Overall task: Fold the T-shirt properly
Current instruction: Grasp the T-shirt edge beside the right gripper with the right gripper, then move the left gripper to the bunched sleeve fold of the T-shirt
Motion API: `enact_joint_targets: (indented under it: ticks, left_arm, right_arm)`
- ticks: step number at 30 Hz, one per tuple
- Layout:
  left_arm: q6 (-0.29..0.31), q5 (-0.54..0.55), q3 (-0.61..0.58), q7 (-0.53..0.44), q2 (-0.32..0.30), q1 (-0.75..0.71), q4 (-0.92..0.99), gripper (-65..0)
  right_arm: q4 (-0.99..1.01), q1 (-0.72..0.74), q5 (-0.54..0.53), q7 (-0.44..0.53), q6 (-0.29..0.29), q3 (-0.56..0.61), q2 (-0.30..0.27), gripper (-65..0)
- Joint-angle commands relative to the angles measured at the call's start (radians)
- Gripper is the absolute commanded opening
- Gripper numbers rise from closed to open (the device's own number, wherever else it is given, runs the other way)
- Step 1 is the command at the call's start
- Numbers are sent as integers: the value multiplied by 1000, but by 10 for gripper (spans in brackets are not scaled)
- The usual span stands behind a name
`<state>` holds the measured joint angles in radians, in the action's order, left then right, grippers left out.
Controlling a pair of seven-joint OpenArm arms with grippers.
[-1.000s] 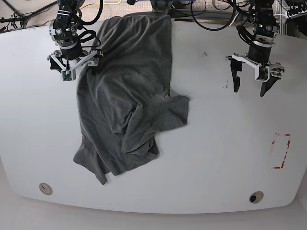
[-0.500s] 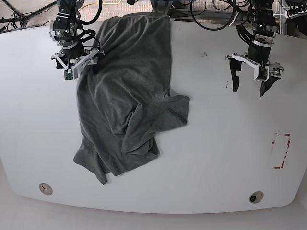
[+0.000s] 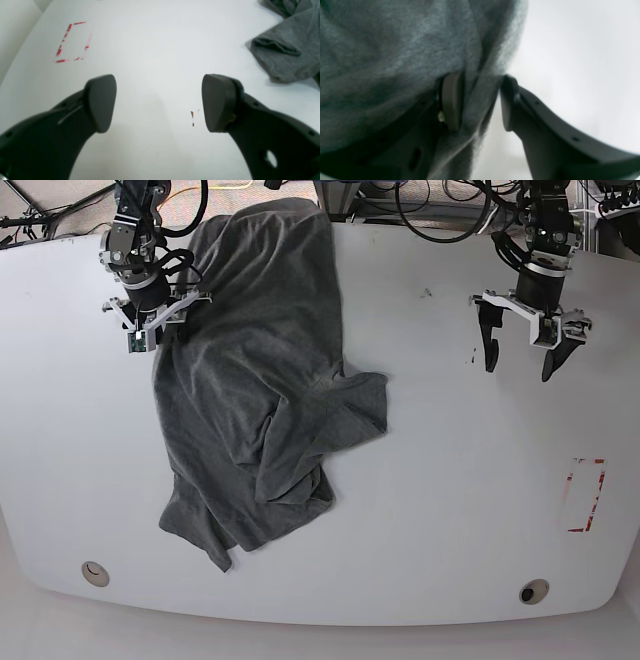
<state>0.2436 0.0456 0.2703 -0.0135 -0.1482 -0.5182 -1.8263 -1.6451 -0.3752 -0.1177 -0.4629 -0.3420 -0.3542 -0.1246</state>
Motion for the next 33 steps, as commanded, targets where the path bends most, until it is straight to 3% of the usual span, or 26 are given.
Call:
enact_joint_targets:
  ticks: [1,11,19,33]
  left_arm:
    - [-8,7,6,-28,-6,-1,-21,-147]
    - [-6,6,10,-30,-6,-2,-20,-145]
    - [-7,9,7,-34,-3,8,-20,-143]
    - [-5,14,-8,-21,19,45,0,-141]
  right_arm:
    - [14,-12,35,-71,6,0,-7,-438]
    - [18,-7,32,-51,8,0,-8,-518]
    - [13,6,25,-37,6,1,-6,-646]
    - [1,3,14,-18,3,2,-6,-650]
